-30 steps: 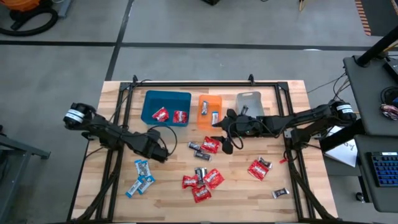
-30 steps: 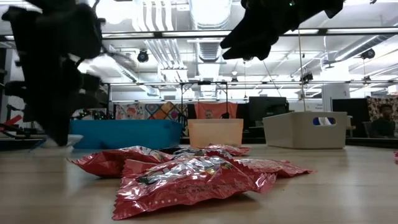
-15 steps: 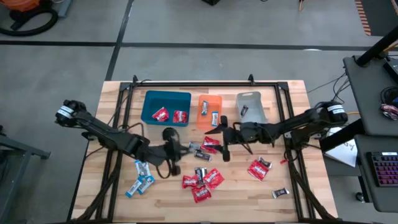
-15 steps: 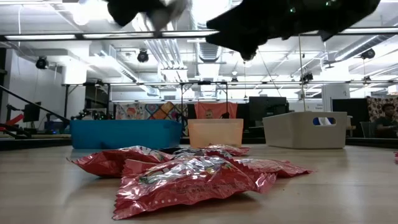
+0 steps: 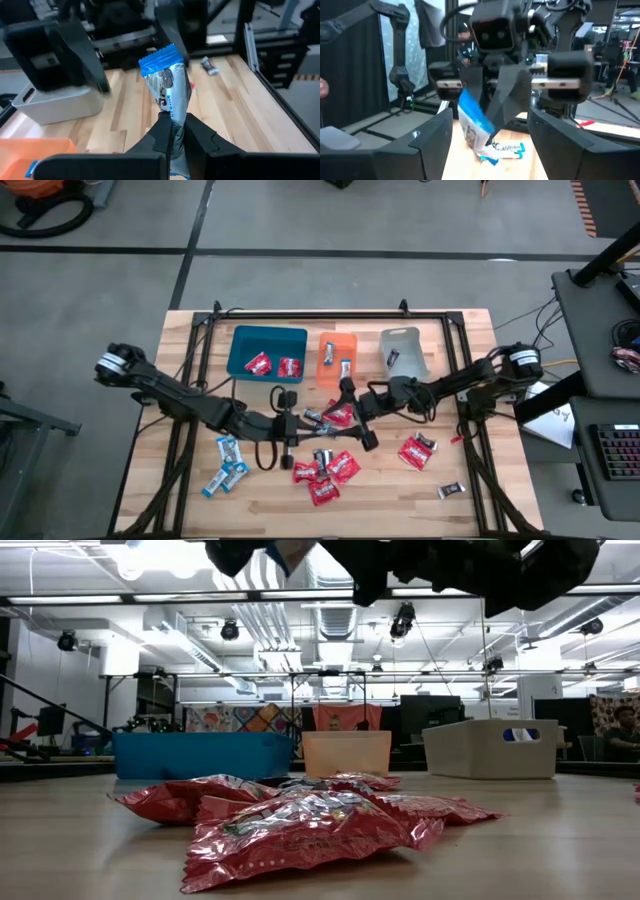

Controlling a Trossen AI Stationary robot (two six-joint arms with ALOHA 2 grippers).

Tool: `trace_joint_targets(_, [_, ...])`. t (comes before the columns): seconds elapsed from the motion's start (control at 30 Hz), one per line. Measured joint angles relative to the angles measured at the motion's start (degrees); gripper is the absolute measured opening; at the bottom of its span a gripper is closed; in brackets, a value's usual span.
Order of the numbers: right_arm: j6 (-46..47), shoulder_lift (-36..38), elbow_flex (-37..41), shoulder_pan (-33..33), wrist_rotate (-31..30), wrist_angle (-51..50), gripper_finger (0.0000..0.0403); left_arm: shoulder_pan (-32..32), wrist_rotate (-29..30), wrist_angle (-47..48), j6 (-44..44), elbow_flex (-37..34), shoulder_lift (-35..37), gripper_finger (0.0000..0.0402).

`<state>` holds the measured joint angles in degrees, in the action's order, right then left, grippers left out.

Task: Sort candy
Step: Put the white chocolate bar into the orange bin

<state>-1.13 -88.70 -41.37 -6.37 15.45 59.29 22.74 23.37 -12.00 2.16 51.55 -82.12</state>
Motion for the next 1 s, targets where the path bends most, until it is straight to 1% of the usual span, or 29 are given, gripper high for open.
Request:
trace_joint_targets(0.1, [-0.5,-1.3,-1.0,0.0,0.9,0.0,0.0244,-0.8,0.1,-0.9,-0.1,0.0,-1.1,0.0009])
trace_joint_targets(0.2, [-0.7,-1.8,-1.4,0.0,2.3,0.2,0.0216,-0.8,0.1,-0.8,-0.1,0.0,-1.4,0.0009])
trace_joint_targets(0.3, [-1.0,-1.8,-1.4,0.0,3.0,0.0,0.0159,-0.8,0.1,-1.5,-0.1,0.0,-1.4,0.001])
trace_joint_targets(0.43, [-1.8,-1.8,-1.4,0.0,3.1,0.0,0.0047,-0.9,0.2,-1.6,0.4,0.0,-1.4,0.0022])
trace_joint_targets(0.47, [-2.6,-1.8,-1.4,0.0,3.0,-0.1,0.0031,-1.0,0.1,-1.6,0.7,0.0,-1.4,0.0028])
trace_joint_targets(0.6, [-1.5,-1.8,-1.4,0.3,3.0,-0.4,0.0024,-1.2,0.2,-1.4,1.7,0.0,-1.3,0.006])
trace_joint_targets(0.67, [-1.0,-1.7,-1.4,0.8,2.9,-1.6,0.0023,-1.2,1.7,0.3,2.6,0.0,-0.9,0.0078])
trace_joint_targets(0.73, [-0.4,-1.2,-1.4,1.8,2.8,-4.5,0.0023,-1.2,4.3,3.5,4.4,0.0,-0.2,0.0095])
trace_joint_targets(0.8, [0.5,-0.5,-1.4,3.3,2.6,-7.9,0.0022,-1.2,7.7,7.5,6.8,0.0,0.7,0.0111])
trace_joint_targets(0.9, [2.3,1.2,-1.5,6.7,2.4,-15.5,0.0021,-1.3,10.9,14.4,11.0,0.0,2.4,0.0132])
trace_joint_targets(0.93, [2.6,1.6,-2.0,7.9,1.7,-18.8,0.0021,-1.3,11.9,16.8,12.4,0.0,3.0,0.0139])
trace_joint_targets(1.0, [2.6,2.5,-3.0,10.3,-1.8,-25.8,0.0021,-1.3,13.1,21.3,15.1,0.0,4.1,0.015])
